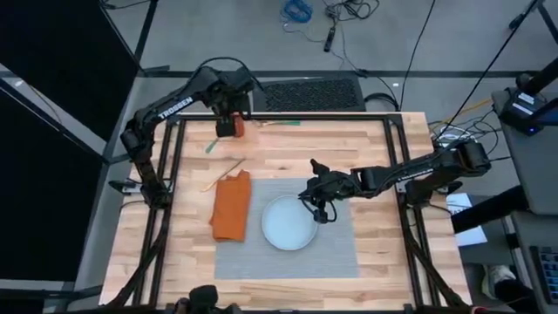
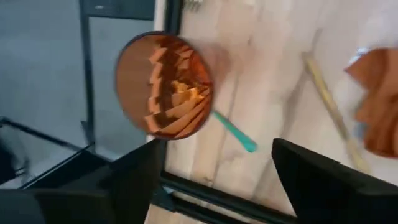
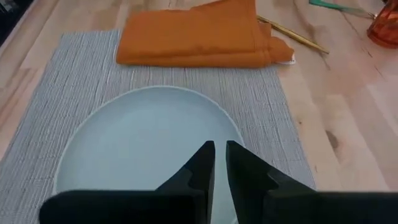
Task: Set table place
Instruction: Put the orange cup on the top right of the table
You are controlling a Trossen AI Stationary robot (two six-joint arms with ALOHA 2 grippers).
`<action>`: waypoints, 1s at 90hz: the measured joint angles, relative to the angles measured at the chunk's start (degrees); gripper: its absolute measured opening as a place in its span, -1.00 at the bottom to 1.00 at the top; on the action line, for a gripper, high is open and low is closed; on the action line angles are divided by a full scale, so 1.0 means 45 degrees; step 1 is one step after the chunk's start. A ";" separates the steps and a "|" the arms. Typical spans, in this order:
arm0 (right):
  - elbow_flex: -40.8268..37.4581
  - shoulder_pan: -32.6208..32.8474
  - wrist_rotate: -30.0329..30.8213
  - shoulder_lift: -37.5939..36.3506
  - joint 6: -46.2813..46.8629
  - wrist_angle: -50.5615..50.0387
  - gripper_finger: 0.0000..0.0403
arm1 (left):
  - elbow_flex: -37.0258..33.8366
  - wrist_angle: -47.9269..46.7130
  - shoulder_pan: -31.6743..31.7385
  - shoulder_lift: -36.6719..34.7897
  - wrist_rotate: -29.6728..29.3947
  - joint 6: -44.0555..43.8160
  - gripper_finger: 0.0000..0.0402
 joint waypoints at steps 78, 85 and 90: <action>-0.0005 -0.0051 -0.0014 0.0709 -0.0118 0.0274 -0.87 | -0.0015 0.0886 0.1127 0.0971 0.2363 0.0795 0.47; -0.0005 -0.0051 -0.0019 0.0704 -0.0128 0.0337 -0.87 | -0.0015 0.0892 0.1226 0.0979 0.2364 0.0799 0.47; -0.0005 -0.0051 -0.0019 0.0704 -0.0132 0.0363 -0.87 | -0.0015 0.0901 0.1278 0.1020 0.2362 0.0794 0.47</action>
